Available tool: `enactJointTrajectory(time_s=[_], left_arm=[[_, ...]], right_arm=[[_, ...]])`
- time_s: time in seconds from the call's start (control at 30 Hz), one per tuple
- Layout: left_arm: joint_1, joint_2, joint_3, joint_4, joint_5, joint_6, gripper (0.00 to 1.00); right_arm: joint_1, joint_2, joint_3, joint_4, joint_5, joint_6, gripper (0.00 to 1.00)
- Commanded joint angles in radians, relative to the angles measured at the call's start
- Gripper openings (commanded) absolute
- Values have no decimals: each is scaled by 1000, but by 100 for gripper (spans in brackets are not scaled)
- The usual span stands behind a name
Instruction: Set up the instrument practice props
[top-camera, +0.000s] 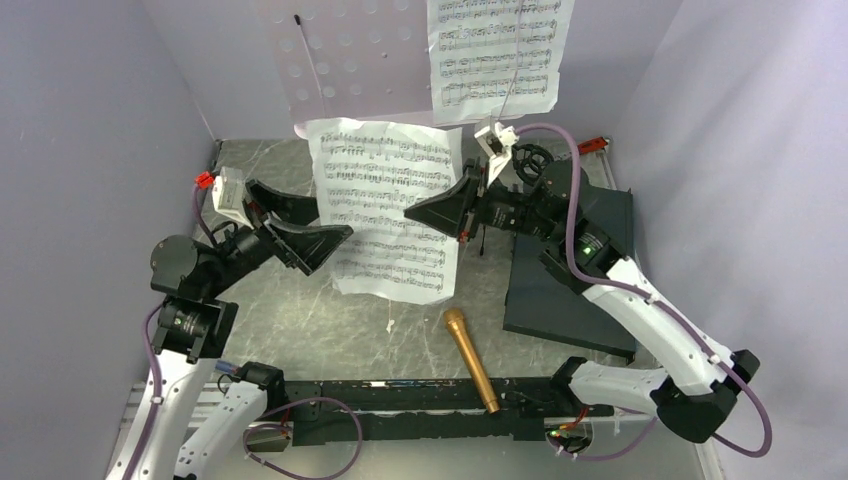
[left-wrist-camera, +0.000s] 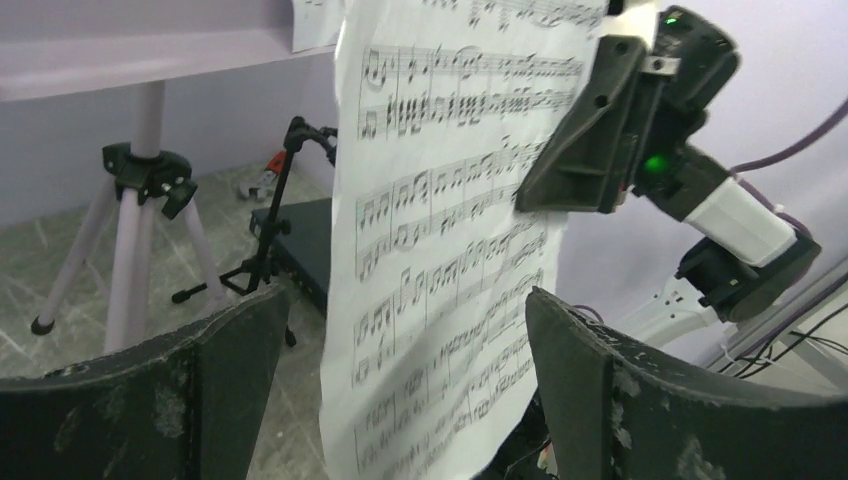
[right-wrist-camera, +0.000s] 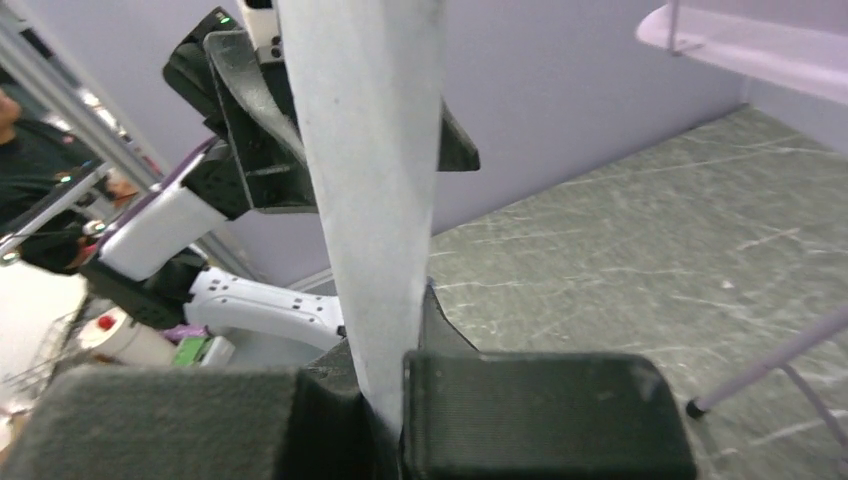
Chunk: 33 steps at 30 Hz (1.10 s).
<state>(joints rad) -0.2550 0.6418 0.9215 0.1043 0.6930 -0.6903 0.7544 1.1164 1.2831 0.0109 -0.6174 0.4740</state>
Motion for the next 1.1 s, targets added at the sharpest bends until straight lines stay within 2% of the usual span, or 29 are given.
enactJointTrajectory(time_s=[0.0,0.13,0.3,0.47,0.57,0.8,0.93,1.07], left_arm=[[-3,13,120,-217,-43,179,93],[-3,71,238,-388,-81,302,93],[-3,169,380,-534,-160,378,93],[-3,321,583,-708,-247,434,93],[-3,378,664,-724,-284,426,93],[-3,522,855,-763,-309,382,82],[-3,556,902,-732,-327,353,77],[-1,567,929,-694,-378,339,73]], right_arm=[[2,-36,135,-187,140,-132,0],[2,-11,256,-322,235,-196,0],[1,32,409,-428,303,-262,0],[-1,133,602,-537,330,-322,0],[-6,182,708,-565,317,-340,0],[-38,285,898,-570,308,-345,0],[-51,336,990,-571,294,-352,0],[-62,344,1002,-521,300,-365,0]])
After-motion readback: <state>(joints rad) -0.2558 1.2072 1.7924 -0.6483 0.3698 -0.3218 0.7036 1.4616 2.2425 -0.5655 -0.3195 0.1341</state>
